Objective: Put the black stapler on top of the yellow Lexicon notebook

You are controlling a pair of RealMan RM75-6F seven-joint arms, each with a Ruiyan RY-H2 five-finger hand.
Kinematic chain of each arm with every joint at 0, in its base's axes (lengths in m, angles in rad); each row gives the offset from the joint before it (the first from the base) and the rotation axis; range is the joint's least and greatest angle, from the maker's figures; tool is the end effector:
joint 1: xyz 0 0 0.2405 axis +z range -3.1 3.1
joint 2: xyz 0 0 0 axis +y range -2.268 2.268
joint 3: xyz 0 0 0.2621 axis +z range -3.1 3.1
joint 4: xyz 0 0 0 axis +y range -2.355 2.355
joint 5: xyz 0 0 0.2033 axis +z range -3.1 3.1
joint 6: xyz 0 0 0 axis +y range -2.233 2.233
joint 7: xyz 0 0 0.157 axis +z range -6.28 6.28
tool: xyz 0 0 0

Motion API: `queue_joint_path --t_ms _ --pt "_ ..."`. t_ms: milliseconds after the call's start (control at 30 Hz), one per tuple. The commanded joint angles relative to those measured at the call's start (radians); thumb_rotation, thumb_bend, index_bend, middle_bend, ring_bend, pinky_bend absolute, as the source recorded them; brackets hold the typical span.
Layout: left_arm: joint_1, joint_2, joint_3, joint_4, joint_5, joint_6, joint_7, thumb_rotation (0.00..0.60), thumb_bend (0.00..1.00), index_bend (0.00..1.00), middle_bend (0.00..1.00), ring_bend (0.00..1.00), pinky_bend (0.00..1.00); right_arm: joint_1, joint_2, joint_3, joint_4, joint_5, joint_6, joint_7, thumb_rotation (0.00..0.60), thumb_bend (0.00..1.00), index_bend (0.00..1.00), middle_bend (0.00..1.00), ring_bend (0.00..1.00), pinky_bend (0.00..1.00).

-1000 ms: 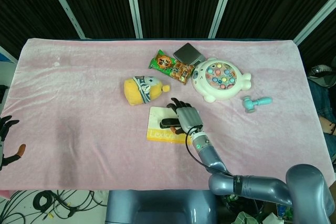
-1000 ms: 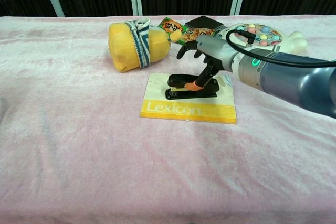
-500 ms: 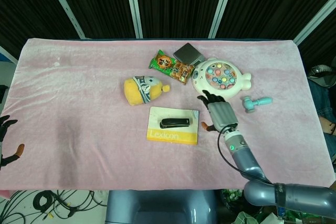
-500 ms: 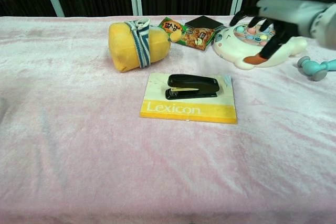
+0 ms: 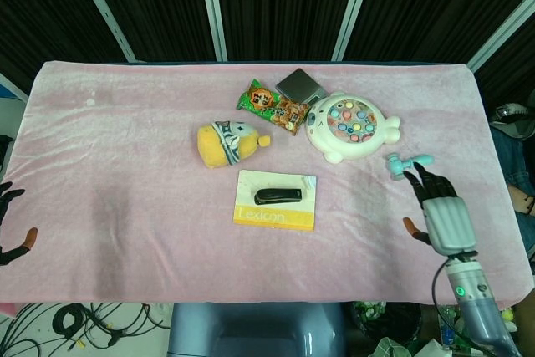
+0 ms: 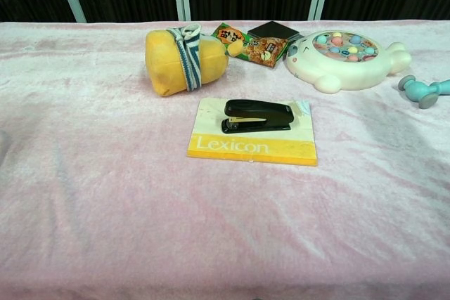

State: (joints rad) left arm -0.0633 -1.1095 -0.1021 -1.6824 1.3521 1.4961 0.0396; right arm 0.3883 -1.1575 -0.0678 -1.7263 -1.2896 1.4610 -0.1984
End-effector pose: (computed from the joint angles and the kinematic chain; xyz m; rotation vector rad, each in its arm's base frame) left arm -0.3212 0.1949 0.1818 -1.2109 -0.9516 -0.8739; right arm -0.2657 -0.2538 0.1348 1.5100 -0.8696 0.8726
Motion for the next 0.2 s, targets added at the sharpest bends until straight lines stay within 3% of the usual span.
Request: queue_joint_path --t_ms 33,200 --pt "-0.001 -0.001 0.003 0.003 0.003 -0.002 0.004 0.600 0.32 0.21 0.11 0.04 0.09 -0.111 -0.058 -0.056 0.146 -0.089 0.087 0.112 0.600 0.20 0.13 0.03 0.12 0.15" --pt "0.000 -0.006 0.003 0.010 0.012 0.007 0.018 0.600 0.32 0.21 0.11 0.04 0.09 -0.150 -0.074 -0.042 0.207 -0.116 0.112 0.183 0.600 0.20 0.13 0.03 0.12 0.15"
